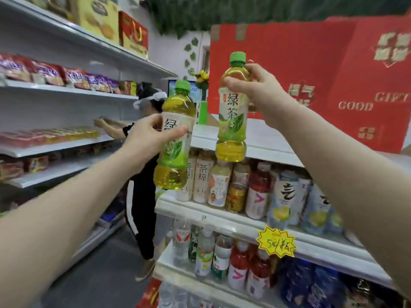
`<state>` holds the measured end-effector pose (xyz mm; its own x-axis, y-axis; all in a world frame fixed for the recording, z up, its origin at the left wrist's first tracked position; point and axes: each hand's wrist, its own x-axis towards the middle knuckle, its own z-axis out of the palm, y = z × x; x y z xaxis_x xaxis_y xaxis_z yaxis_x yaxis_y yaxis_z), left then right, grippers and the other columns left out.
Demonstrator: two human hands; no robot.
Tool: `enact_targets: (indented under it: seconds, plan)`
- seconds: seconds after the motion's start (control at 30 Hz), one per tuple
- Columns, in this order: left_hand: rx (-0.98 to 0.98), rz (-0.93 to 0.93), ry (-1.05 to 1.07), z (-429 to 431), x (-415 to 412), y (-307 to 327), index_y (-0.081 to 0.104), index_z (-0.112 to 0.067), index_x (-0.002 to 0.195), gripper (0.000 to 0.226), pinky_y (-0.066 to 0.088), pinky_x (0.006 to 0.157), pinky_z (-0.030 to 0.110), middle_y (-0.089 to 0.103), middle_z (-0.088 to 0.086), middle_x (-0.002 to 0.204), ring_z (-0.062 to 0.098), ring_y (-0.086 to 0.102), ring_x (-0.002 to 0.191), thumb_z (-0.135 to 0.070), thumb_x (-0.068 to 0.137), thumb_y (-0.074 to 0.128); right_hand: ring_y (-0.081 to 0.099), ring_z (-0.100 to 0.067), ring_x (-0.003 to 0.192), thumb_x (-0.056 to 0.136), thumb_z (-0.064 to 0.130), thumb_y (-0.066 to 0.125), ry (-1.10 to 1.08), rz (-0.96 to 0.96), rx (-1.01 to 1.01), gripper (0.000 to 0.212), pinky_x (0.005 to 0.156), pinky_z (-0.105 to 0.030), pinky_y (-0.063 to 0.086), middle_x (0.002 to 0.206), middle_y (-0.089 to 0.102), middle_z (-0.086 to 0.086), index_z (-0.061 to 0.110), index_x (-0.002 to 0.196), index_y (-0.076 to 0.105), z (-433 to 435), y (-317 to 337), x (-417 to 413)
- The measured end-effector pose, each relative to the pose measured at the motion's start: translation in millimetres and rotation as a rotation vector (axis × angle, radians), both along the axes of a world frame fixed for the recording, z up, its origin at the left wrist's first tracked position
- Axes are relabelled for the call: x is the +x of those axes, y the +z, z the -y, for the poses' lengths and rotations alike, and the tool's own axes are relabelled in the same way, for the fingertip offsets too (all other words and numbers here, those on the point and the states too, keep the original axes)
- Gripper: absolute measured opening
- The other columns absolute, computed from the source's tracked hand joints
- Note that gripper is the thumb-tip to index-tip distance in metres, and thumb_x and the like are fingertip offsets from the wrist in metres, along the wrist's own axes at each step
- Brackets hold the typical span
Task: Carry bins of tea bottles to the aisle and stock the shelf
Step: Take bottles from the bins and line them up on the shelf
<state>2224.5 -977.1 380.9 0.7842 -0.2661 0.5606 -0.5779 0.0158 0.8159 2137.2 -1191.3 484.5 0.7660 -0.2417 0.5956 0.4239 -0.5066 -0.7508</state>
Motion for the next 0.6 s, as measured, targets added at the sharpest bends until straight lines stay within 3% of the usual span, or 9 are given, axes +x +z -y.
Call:
enact_targets:
  seconds: [0.17, 0.33, 0.47, 0.6]
  plan:
    - [-0.025, 0.057, 0.118, 19.4, 50.1, 44.7, 0.073, -0.022, 0.098, 0.025, 0.057, 0.088, 0.042, 0.076, -0.002, 0.098, 0.016, 0.072, 0.093, -0.035, 0.079, 0.082, 0.074, -0.015, 0.086, 0.082, 0.023, 0.079, -0.014, 0.009, 0.014, 0.052, 0.069, -0.033, 0.061, 0.109, 0.071, -0.001, 0.018, 0.125, 0.051, 20.6, 36.5, 87.3]
    - [-0.078, 0.045, 0.204, 35.4, 95.1, 62.8, 0.071, -0.021, 0.097, 0.023, 0.057, 0.065, 0.037, 0.075, -0.004, 0.094, 0.016, 0.073, 0.089, -0.034, 0.08, 0.081, 0.072, -0.022, 0.091, 0.077, 0.022, 0.083, -0.011, -0.045, 0.037, 0.047, 0.081, -0.049, 0.06, 0.108, 0.069, -0.002, 0.021, 0.113, 0.053, 40.4, 41.8, 175.3]
    - [-0.103, 0.044, 0.245, 48.2, 126.3, 67.5, 0.073, -0.024, 0.095, 0.024, 0.06, 0.072, 0.047, 0.075, -0.002, 0.094, 0.02, 0.073, 0.091, -0.037, 0.078, 0.082, 0.07, -0.023, 0.092, 0.07, 0.03, 0.085, -0.052, -0.079, -0.008, 0.048, 0.083, -0.049, 0.059, 0.105, 0.069, -0.001, 0.024, 0.109, 0.057, 56.0, 35.8, 229.0]
    - [-0.097, 0.057, 0.231, 71.1, 145.7, 74.3, 0.072, -0.022, 0.1, 0.026, 0.054, 0.059, 0.032, 0.075, -0.003, 0.093, 0.017, 0.072, 0.085, -0.037, 0.08, 0.08, 0.068, -0.023, 0.094, 0.074, 0.032, 0.084, -0.064, -0.086, -0.05, 0.046, 0.086, -0.048, 0.058, 0.104, 0.067, 0.001, 0.025, 0.108, 0.055, 71.1, 35.0, 254.7]
